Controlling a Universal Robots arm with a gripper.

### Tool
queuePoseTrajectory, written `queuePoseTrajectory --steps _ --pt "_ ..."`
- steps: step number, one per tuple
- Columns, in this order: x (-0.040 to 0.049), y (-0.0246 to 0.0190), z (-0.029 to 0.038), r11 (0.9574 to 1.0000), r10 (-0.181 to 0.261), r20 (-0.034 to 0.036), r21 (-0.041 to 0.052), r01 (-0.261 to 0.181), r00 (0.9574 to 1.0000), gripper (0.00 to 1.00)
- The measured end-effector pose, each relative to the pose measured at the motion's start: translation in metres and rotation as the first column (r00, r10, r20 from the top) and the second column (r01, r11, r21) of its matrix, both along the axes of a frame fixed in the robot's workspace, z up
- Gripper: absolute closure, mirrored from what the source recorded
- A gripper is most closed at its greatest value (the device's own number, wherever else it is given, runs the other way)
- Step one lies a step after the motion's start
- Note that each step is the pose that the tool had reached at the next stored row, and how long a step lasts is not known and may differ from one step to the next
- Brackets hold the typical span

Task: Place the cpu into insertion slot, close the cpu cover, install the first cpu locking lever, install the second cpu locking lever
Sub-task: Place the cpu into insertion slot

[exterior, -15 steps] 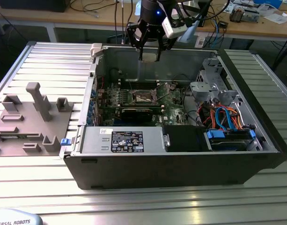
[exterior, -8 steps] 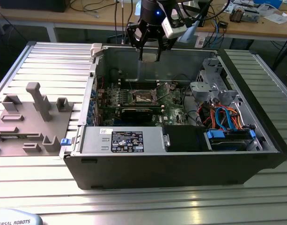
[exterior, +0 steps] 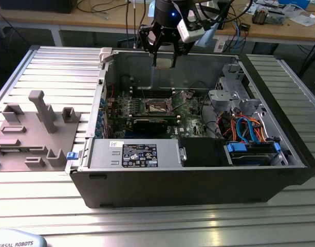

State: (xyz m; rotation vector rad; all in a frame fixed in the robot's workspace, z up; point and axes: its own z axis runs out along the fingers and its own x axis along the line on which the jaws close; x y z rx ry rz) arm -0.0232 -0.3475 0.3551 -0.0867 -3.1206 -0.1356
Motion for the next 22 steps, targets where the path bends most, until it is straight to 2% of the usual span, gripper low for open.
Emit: queuePoseTrajectory --steps 22 --pt "0.0 0.0 -0.0009 0.9996 -0.029 0.0 0.0 0.029 0.9996 0.46"
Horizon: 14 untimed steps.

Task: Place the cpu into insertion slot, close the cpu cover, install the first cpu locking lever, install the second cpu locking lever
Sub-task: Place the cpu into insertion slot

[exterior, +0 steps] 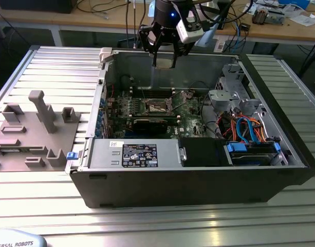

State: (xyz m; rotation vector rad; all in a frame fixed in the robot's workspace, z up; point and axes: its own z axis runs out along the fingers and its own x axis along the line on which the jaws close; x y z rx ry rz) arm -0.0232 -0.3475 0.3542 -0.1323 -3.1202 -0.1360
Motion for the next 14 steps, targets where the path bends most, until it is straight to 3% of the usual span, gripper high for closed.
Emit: queuePoseTrajectory --steps 14 --pt "0.0 0.0 -0.0007 0.9997 -0.025 0.0 0.0 0.025 0.9997 0.46"
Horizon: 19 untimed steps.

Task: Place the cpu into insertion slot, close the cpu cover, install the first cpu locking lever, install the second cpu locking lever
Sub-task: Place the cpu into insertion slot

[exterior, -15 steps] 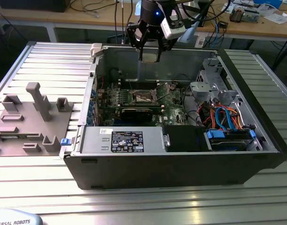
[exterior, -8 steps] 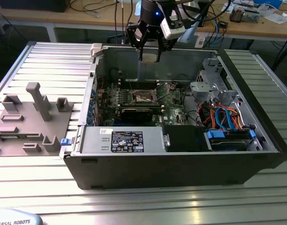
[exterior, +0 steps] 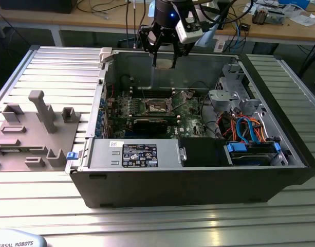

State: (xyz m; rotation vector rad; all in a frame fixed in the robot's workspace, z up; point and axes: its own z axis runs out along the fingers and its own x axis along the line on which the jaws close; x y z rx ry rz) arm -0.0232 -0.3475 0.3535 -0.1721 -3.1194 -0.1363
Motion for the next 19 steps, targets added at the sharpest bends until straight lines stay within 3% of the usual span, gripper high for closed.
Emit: queuePoseTrajectory --steps 19 --pt "0.0 0.0 -0.0006 0.9996 -0.029 0.0 0.0 0.029 0.9996 0.46"
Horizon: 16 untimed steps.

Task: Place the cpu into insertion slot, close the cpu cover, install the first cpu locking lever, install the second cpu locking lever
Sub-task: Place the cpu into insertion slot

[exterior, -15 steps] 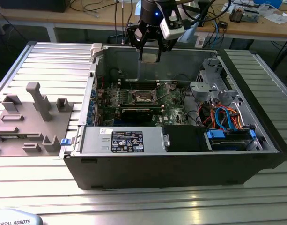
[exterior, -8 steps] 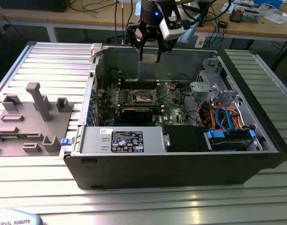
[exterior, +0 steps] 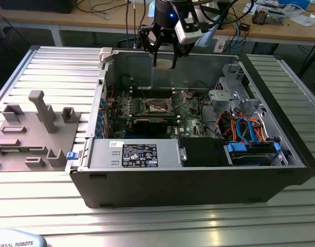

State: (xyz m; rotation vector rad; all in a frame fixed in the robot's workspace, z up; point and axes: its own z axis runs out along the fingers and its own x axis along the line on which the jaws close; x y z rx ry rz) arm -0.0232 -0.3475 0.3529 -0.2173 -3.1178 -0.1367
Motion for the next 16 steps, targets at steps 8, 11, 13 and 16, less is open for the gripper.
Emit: queuePoseTrajectory --steps 8,11,13,16 --pt "0.0 0.0 -0.0002 0.9999 -0.011 0.0 0.0 0.011 0.9999 0.46" --pt "0.0 0.0 -0.0003 0.9999 -0.014 0.0 0.0001 0.014 0.9999 0.46" --pt "0.0 0.0 -0.0004 0.9999 -0.016 0.0 0.0001 0.016 0.9999 0.46" --pt "0.0 0.0 -0.0004 0.9998 -0.02 0.0 0.0 0.02 0.9998 0.46"
